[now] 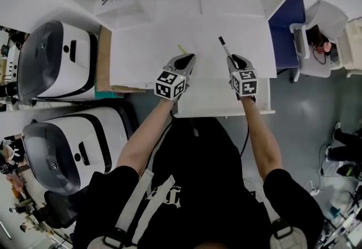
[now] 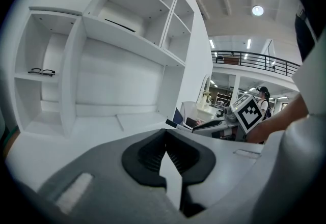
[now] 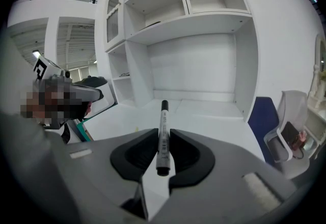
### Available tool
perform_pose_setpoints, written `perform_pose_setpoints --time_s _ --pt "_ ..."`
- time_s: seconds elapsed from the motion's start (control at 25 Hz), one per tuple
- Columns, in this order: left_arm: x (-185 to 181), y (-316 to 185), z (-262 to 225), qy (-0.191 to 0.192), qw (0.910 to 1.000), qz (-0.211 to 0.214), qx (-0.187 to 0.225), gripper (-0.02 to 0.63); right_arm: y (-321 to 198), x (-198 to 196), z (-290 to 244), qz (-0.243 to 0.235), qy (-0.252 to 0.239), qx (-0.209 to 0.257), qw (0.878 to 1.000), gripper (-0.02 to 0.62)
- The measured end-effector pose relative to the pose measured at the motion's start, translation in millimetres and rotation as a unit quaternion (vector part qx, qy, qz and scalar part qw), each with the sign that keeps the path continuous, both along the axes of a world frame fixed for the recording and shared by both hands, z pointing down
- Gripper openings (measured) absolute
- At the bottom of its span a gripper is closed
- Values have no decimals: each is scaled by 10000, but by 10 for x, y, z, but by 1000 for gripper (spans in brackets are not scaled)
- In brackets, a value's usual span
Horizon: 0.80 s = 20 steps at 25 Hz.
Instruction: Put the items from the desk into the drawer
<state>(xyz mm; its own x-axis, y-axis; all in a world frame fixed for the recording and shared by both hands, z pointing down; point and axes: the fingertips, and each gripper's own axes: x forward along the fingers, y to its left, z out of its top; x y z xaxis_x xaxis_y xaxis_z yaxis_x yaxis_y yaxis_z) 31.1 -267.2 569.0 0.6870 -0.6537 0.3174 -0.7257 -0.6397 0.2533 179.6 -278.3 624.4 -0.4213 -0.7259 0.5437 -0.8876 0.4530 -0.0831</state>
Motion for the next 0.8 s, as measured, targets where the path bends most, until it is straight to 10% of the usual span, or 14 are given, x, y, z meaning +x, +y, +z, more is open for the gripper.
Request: perform_pose_setpoints --time_s 0.8 --pt "-144 955 735 68 9979 132 -636 5 1342 -162 1105 -98 266 -1106 9935 72"
